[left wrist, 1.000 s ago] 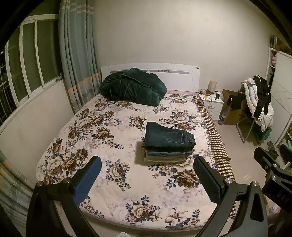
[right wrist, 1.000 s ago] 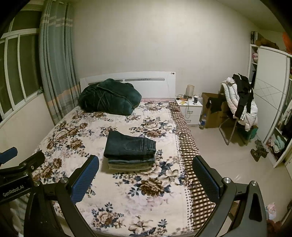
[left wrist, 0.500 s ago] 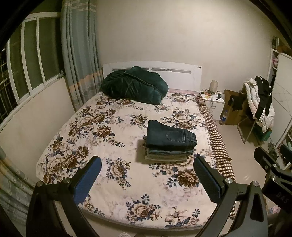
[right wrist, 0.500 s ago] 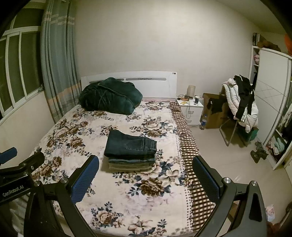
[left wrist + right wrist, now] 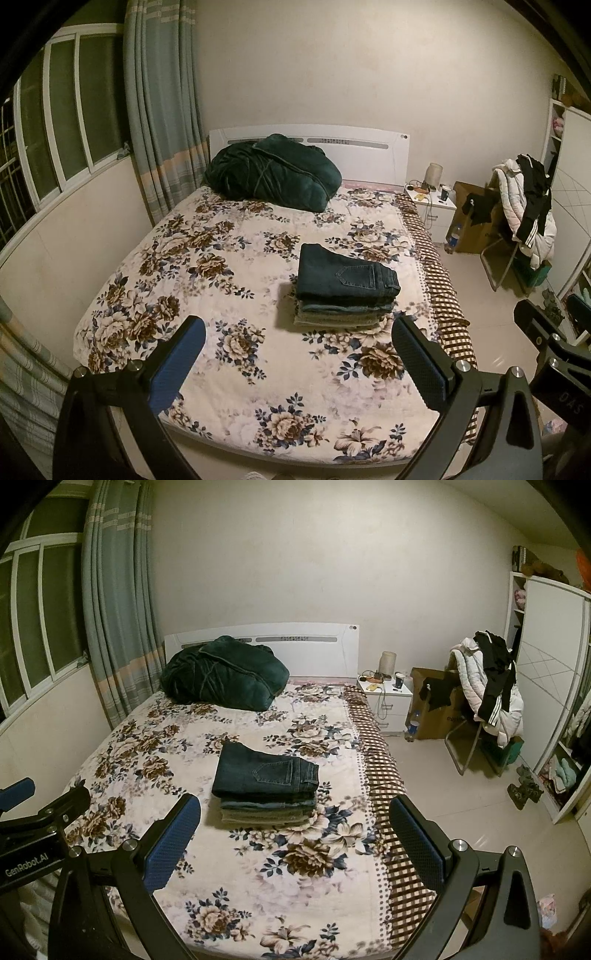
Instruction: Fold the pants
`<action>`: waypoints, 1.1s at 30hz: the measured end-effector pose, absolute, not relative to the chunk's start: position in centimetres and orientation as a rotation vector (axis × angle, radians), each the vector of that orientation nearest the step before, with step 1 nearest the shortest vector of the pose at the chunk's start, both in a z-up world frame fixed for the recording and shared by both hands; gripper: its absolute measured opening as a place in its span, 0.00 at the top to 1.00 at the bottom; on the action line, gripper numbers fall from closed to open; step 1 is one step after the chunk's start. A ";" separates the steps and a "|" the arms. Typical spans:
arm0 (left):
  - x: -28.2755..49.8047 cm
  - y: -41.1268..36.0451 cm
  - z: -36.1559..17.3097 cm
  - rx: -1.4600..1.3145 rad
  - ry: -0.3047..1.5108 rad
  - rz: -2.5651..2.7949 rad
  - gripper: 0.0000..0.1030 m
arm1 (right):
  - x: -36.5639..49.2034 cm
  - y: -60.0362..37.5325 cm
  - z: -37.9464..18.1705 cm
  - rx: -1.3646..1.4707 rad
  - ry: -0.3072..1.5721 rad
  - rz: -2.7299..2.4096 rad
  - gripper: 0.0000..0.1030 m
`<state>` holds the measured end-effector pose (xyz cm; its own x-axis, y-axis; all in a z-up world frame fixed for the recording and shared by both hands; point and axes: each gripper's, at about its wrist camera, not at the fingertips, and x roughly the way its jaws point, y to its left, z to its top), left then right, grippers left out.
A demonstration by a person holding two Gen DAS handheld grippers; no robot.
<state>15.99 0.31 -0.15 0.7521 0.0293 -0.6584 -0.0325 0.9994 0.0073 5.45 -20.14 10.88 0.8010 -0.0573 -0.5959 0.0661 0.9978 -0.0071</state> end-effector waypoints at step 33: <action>16.1 1.0 -0.1 -0.011 0.702 0.043 0.00 | 5.6 -20.3 11.0 0.010 0.636 -0.063 0.00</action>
<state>16.14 0.97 -0.11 0.7625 0.0358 -0.6460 -0.0430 0.9991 0.0045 5.55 -20.31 10.97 0.8026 -0.0559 -0.5940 0.0620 0.9980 -0.0100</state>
